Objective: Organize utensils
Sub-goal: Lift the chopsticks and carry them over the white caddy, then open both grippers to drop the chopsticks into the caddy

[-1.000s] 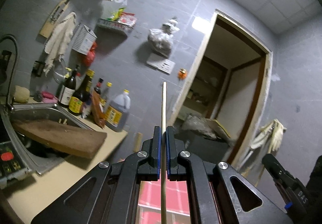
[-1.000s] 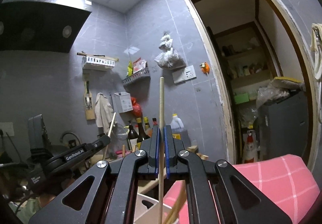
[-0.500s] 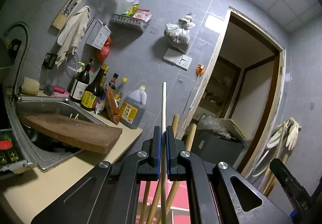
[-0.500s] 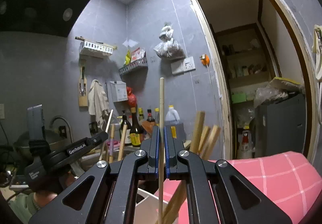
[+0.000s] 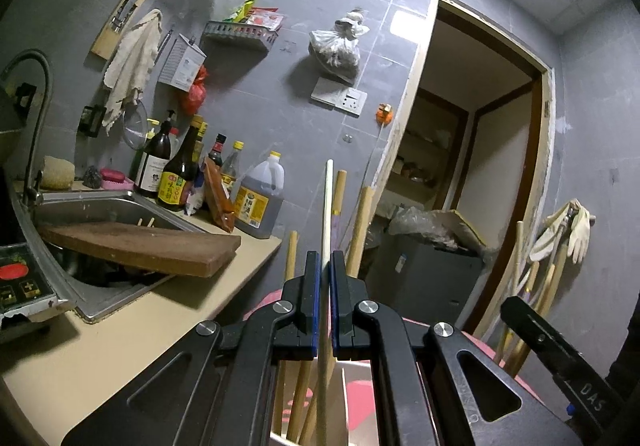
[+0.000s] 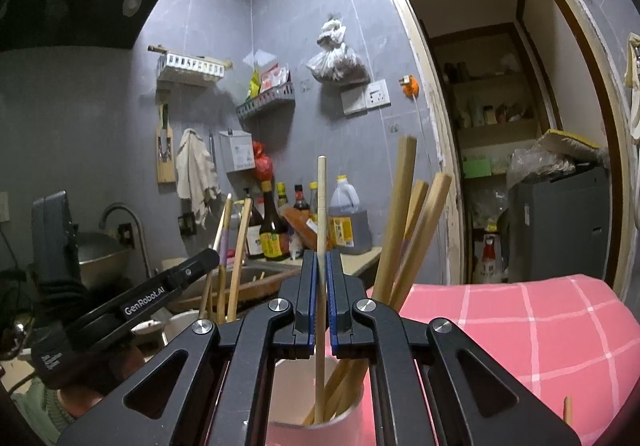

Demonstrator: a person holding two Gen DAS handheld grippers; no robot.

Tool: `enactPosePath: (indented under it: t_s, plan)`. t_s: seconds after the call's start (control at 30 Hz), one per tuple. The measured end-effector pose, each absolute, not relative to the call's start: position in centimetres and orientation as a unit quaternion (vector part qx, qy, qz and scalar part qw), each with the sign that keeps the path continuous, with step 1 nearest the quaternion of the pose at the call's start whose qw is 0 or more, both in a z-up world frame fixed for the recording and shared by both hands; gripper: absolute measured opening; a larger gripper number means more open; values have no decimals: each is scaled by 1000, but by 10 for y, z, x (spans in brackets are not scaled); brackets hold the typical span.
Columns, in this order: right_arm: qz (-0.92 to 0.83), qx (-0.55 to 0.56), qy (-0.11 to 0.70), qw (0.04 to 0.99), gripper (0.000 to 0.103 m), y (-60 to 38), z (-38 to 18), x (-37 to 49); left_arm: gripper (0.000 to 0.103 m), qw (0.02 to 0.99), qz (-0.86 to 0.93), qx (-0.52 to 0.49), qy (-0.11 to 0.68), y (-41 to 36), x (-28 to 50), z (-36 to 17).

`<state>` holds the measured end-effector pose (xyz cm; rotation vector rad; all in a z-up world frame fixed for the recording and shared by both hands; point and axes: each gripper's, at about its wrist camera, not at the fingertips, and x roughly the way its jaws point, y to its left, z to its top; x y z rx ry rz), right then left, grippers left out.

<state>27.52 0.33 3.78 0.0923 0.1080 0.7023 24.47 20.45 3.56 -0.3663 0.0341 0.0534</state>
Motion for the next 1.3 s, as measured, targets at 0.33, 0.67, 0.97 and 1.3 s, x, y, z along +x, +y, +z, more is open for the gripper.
enactPosePath:
  t_s: [0.33,0.67,0.97,1.3]
  plan:
    - [340,39,75,937,4,4,30,272,3,984,28,-169,52,195,244,21]
    - [334,30,84,938,5,3,27,268,3,983,21,-166,74,189,237,15]
    - [327,22,67,942,22,-5,27,256,4,982,21,-173,72,190,226,19]
    - [307,30,21,951,37,-28,38,231,31,987,22,-151,53,176,206,33]
